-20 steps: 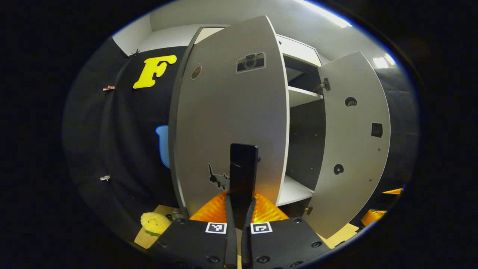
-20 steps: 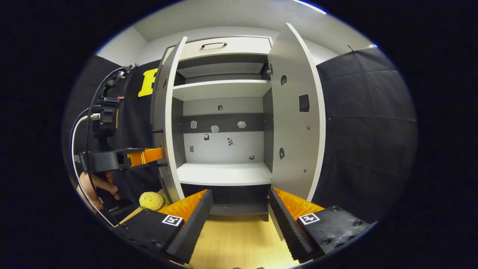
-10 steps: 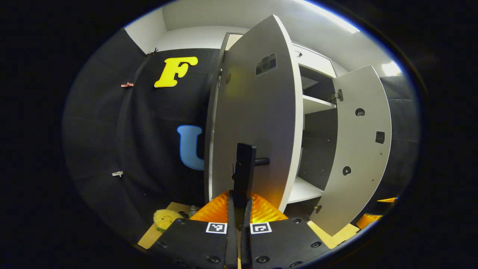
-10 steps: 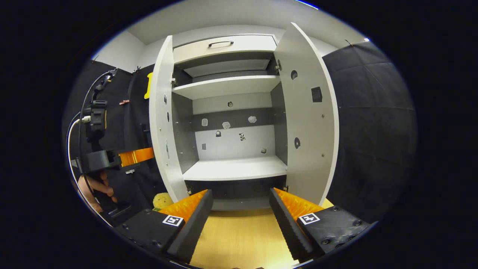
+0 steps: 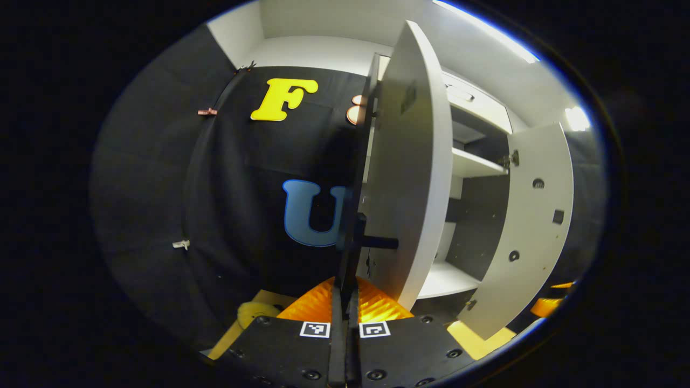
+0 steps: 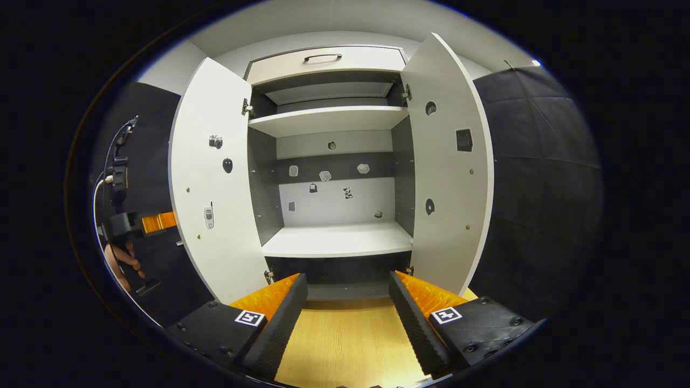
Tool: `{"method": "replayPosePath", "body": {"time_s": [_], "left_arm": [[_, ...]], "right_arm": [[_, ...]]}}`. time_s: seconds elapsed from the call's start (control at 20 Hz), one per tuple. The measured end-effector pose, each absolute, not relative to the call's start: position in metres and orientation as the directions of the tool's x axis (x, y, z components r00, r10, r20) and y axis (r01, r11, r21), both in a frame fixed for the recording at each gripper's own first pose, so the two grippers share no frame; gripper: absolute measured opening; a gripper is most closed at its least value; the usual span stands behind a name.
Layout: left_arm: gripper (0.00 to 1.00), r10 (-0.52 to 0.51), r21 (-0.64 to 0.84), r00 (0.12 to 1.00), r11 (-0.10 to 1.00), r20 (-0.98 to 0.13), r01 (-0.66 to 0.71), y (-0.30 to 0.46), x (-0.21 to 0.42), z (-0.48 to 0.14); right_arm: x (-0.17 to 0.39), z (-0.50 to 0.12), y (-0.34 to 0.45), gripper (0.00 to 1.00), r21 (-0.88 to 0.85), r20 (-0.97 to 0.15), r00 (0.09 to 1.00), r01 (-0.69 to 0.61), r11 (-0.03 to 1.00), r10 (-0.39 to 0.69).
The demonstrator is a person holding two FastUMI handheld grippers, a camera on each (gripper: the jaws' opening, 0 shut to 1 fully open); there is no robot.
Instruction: Open the right door of the double-door shoe cabinet with the right hand, and open the left door with the left hand.
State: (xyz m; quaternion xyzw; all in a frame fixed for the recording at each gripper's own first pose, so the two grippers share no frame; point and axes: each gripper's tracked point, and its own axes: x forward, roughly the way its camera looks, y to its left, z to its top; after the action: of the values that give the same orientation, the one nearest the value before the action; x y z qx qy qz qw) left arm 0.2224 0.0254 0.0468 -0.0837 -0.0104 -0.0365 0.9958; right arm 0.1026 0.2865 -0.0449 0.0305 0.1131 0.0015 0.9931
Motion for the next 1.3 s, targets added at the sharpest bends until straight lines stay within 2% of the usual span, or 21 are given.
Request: {"method": "replayPosePath", "body": {"time_s": [0.2,0.4,0.55,0.6,0.65,0.8,0.95,1.1,1.25,1.3], "left_arm": [[0.05,-0.042,-0.1,0.999,0.994,0.011,0.043,0.028,0.222,0.045],[0.03,0.029,-0.051,0.999,0.998,0.014,-0.029,0.023,0.192,0.055],[0.05,0.069,-0.041,0.997,0.997,0.023,-0.068,0.011,0.162,0.062],[0.1,0.078,-0.039,0.997,0.996,0.029,-0.077,0.002,0.151,0.064],[0.06,0.092,-0.033,0.995,0.995,0.035,-0.09,-0.008,0.145,0.064],[0.37,0.171,0.048,0.984,0.984,0.052,-0.174,-0.037,0.133,0.058],[0.67,0.164,0.091,0.985,0.982,0.05,-0.168,-0.093,0.127,0.047],[0.96,0.179,0.073,0.983,0.981,0.04,-0.181,-0.132,0.123,0.038],[1.0,0.165,0.002,0.985,0.986,0.044,-0.165,-0.163,0.112,0.035],[0.96,0.162,-0.02,0.986,0.987,0.047,-0.161,-0.168,0.106,0.034]], "right_arm": [[0.105,-0.04,0.274,0.97,0.025,-0.219,0.976,0.006,1.0,-0.001],[0.109,-0.037,0.255,0.96,0.071,-0.196,0.98,0.002,0.998,0.012],[0.115,-0.039,0.234,0.96,0.064,-0.194,0.981,-0.017,0.998,0.029],[0.116,-0.039,0.227,0.96,0.066,-0.195,0.98,-0.027,0.997,0.04],[0.117,-0.038,0.22,0.96,0.075,-0.191,0.98,-0.038,0.996,0.052],[0.118,-0.031,0.198,0.96,0.098,-0.17,0.982,-0.062,0.993,0.078],[0.115,-0.025,0.178,0.98,0.114,-0.158,0.982,-0.088,0.99,0.105],[0.11,-0.014,0.161,0.98,0.093,-0.101,0.987,-0.114,0.989,0.124],[0.102,-0.012,0.147,0.98,0.082,-0.078,0.985,-0.145,0.986,0.152],[0.099,-0.015,0.14,0.98,0.089,-0.082,0.985,-0.144,0.985,0.152]]}}
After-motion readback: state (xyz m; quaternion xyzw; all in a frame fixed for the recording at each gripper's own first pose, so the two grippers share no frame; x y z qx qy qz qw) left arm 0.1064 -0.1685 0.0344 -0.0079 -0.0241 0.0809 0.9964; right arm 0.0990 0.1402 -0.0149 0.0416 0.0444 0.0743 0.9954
